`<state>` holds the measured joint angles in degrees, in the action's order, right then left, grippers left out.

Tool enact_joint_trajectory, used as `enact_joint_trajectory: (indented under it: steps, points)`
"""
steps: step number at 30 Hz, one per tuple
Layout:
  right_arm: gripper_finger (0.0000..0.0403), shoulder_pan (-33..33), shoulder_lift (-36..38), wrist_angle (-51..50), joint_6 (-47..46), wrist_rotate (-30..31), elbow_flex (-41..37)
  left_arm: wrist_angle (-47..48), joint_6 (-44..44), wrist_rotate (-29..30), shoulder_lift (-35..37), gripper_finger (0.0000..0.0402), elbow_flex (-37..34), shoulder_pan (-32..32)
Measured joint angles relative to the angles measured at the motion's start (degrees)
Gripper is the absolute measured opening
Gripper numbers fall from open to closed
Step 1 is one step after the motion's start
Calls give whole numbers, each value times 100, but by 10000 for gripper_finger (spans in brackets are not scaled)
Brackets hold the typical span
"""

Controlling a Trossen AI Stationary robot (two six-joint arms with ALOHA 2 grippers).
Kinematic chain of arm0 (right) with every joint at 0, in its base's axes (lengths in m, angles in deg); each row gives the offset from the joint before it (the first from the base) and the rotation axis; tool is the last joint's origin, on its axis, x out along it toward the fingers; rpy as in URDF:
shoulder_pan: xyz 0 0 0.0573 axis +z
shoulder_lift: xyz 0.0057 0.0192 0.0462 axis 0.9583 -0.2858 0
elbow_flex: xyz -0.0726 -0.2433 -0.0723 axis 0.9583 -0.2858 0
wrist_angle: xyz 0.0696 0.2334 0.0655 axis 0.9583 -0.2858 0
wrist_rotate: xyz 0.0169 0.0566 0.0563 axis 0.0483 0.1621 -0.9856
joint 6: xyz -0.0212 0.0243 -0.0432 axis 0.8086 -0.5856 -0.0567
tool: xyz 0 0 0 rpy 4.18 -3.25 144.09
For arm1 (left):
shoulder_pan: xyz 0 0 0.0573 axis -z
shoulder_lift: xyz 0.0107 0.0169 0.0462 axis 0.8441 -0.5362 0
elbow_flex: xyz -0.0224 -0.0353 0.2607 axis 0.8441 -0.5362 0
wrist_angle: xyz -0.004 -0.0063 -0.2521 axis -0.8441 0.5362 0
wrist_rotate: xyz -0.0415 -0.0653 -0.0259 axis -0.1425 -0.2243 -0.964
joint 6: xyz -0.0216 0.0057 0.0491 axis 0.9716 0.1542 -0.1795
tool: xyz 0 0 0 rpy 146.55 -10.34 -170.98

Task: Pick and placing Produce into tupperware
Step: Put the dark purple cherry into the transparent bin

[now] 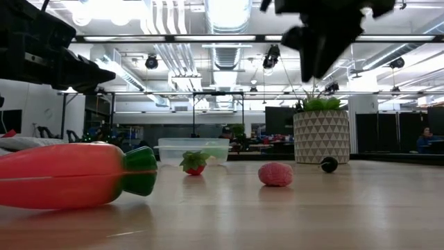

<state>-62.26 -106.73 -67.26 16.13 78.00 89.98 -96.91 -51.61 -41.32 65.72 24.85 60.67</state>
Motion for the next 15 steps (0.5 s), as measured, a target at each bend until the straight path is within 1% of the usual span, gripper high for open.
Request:
enact_joint_trajectory:
  steps: [6, 11, 15]
  points:
    - [192, 0, -13, 781, 175, 2, -800, -25, -109, 50, -15, 0, 0, 0]
    - [198, 0, -13, 1531, 236, 1, -1391, -271, -317, 286, -1, 0, 0, 0]
    - [198, 0, -13, 2110, 257, -4, -1806, -386, -270, 313, -3, 0, 0, -2]
